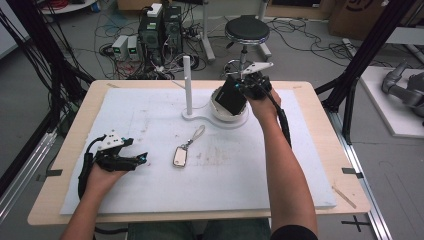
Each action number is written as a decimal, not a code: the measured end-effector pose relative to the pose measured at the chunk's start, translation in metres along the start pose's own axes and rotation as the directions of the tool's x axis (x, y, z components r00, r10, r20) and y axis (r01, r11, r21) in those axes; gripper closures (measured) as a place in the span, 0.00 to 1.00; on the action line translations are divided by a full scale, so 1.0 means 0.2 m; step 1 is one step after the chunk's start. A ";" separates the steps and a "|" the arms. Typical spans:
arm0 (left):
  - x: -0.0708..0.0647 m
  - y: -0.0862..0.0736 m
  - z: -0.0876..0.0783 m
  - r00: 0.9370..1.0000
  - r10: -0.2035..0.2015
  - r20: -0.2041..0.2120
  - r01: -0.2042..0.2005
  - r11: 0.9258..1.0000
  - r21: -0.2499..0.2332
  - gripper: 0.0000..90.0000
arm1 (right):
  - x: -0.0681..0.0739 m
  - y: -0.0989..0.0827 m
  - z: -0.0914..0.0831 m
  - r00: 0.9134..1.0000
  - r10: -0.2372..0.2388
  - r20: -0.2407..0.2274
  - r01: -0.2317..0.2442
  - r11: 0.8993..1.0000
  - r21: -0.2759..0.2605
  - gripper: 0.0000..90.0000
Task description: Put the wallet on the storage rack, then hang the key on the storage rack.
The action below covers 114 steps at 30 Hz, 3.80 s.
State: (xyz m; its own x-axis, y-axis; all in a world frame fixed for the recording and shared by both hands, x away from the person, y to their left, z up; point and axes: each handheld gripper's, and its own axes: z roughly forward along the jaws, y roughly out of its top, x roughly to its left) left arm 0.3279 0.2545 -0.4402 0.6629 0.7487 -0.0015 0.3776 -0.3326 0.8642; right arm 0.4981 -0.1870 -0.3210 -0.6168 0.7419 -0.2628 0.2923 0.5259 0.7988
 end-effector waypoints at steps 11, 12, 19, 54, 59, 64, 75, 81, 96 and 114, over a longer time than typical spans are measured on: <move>0.00 0.00 0.00 1.000 0.001 0.003 -0.001 1.000 0.001 0.23 | 0.07 -0.06 0.05 0.996 0.089 0.006 -0.089 0.996 -0.002 0.55; 0.00 0.00 0.00 1.000 0.001 0.003 -0.001 1.000 0.000 0.23 | 0.07 -0.06 0.04 0.995 0.101 0.001 -0.101 0.995 0.001 0.53; 0.00 0.01 0.00 1.000 0.002 0.004 -0.002 1.000 -0.005 0.23 | 0.03 -0.08 -0.13 0.990 0.142 -0.012 -0.142 0.990 -0.012 0.35; -0.02 0.13 0.10 0.998 0.000 0.065 0.004 0.998 -0.057 0.22 | 0.23 -0.82 -0.59 0.951 0.298 -0.088 -0.305 0.950 -0.074 0.23; -0.03 0.14 0.11 0.997 -0.008 0.071 0.012 0.998 -0.061 0.22 | 0.26 -0.85 -0.59 0.951 0.293 -0.099 -0.300 0.951 -0.068 0.23; -0.03 0.14 0.13 0.997 -0.015 0.078 0.020 0.998 -0.061 0.22 | 0.28 -0.85 -0.59 0.955 0.276 -0.104 -0.283 0.957 -0.058 0.23; -0.07 0.18 0.19 0.995 0.003 0.099 0.001 0.999 -0.036 0.22 | 0.29 -0.86 -0.57 0.964 0.249 -0.094 -0.251 0.968 -0.009 0.23; -0.08 0.19 0.21 0.995 0.000 0.096 0.003 1.000 -0.026 0.22 | 0.27 -0.87 -0.56 0.959 0.268 -0.096 -0.270 0.963 -0.003 0.23; -0.18 0.26 0.41 0.990 -0.048 0.131 0.047 0.999 0.014 0.23 | 0.29 -0.89 -0.55 0.965 0.249 -0.083 -0.248 0.968 0.026 0.23; -0.28 0.36 0.71 0.990 0.000 0.139 -0.022 0.988 0.156 0.28 | 0.24 -1.02 -0.65 0.957 0.289 -0.040 -0.287 0.957 0.041 0.23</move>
State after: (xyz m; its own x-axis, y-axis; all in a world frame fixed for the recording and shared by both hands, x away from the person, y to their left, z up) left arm 0.4096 0.1066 -0.4503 0.7460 0.6621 -0.0714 0.4594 -0.4341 0.7749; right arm 0.3130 -0.3127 -0.4255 -0.5345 0.8451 0.0008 0.4871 0.3074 0.8175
